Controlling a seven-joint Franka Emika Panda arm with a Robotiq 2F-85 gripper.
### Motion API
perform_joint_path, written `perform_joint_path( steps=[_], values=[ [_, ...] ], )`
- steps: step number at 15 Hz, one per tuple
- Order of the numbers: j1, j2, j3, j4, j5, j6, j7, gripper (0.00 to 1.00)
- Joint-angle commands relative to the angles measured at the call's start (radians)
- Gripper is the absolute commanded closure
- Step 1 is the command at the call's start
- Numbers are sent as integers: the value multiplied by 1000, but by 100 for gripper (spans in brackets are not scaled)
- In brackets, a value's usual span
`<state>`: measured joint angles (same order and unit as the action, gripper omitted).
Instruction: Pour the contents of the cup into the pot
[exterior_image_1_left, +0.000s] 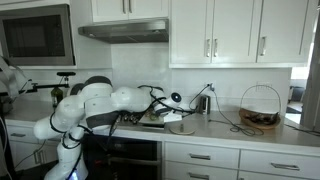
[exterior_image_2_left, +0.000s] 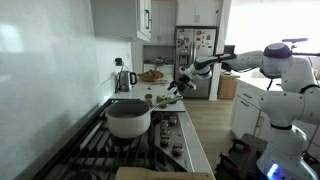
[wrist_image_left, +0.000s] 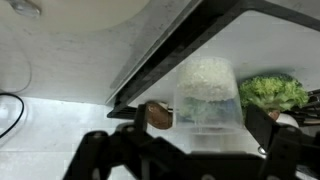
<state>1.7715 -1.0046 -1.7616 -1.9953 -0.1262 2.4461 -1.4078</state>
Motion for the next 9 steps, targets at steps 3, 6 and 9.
perform_joint_path(
  steps=[3,6,9],
  values=[
    [29,-21,1,37,-22,-40,49,0],
    [35,-20,-1,34,-24,-47,79,0],
    [35,-20,5,27,-25,-44,102,0]
  ],
)
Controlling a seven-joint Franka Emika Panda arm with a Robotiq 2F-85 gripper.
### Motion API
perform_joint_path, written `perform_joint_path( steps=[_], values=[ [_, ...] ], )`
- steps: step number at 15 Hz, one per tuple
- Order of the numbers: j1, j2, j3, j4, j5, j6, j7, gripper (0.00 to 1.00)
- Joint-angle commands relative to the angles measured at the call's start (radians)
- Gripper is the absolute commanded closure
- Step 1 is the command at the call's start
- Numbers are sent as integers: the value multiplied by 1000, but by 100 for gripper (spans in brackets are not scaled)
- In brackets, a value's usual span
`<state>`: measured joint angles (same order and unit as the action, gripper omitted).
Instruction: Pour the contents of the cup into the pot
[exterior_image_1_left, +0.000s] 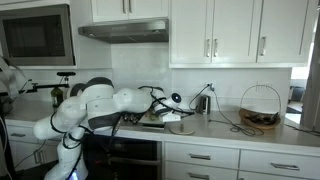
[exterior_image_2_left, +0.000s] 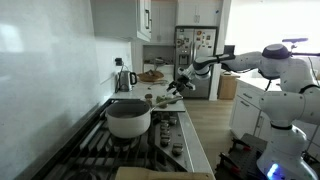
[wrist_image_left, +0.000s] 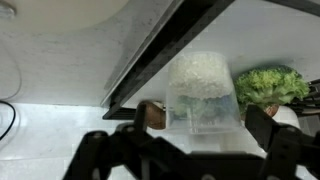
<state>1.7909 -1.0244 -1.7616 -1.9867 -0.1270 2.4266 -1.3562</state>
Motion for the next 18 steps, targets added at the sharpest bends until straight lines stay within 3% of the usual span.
perform_joint_path(
  steps=[1,12,14,15,16,18],
  values=[
    [17,3,5,16,-26,-24,63,0],
    [3,17,23,-12,-46,-73,159,0],
    [-1,17,30,-14,-53,-81,165,12],
    [-2,16,32,-14,-53,-85,165,30],
    [-2,16,32,-14,-55,-84,165,31],
    [-3,16,34,-14,-56,-87,164,46]
  ],
)
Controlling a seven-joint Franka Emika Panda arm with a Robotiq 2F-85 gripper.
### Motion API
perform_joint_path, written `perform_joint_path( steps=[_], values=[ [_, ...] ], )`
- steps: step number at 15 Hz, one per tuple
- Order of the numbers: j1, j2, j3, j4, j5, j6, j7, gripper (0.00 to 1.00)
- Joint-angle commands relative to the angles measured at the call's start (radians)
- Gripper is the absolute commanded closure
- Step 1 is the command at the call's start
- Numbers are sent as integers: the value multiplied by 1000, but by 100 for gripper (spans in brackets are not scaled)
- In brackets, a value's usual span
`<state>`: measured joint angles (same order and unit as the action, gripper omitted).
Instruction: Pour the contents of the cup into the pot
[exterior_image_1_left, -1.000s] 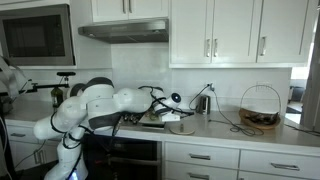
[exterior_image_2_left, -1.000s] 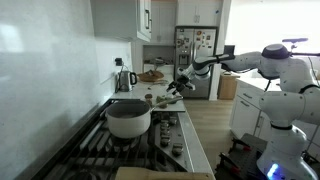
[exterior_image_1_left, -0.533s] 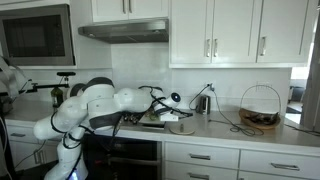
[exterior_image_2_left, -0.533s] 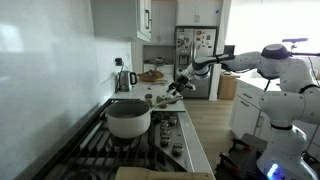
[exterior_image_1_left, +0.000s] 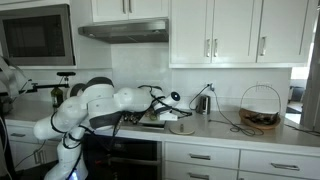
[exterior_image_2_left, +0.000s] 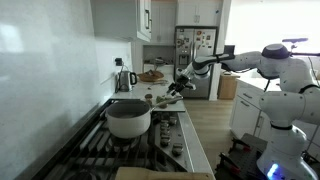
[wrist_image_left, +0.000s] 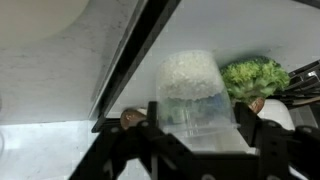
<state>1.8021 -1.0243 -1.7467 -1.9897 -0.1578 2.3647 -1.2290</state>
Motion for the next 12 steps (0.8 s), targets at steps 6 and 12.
perform_joint_path(
  steps=[6,12],
  values=[
    [-17,16,25,-10,-27,-27,34,69],
    [-13,24,31,-5,-30,-31,38,70]
  ],
)
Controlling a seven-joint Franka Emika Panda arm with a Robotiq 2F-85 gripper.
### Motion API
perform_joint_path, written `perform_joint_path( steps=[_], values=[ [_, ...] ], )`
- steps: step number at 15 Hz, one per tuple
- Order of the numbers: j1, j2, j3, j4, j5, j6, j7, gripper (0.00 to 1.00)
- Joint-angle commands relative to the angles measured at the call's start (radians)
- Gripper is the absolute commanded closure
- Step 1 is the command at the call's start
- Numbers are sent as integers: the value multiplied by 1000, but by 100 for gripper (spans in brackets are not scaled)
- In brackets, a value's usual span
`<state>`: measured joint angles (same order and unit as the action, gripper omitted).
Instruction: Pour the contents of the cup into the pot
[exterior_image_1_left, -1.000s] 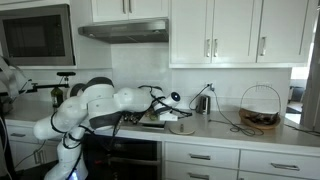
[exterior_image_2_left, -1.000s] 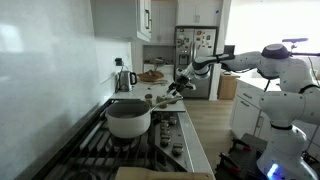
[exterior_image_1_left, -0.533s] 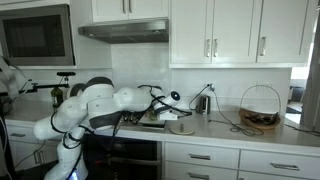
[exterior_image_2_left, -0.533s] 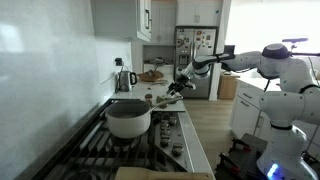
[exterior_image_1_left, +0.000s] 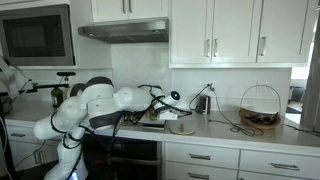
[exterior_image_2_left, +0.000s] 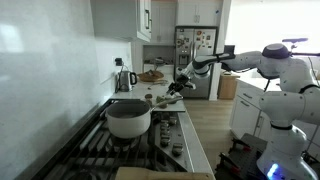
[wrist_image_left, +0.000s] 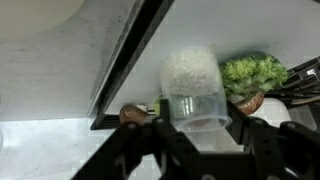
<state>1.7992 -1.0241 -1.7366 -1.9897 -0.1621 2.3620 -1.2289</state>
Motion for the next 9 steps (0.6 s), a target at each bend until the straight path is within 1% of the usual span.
perform_joint_path(
  steps=[1,9],
  values=[
    [-11,26,25,-4,-28,-32,38,70],
    [-21,64,92,13,-42,-72,65,70]
  ],
)
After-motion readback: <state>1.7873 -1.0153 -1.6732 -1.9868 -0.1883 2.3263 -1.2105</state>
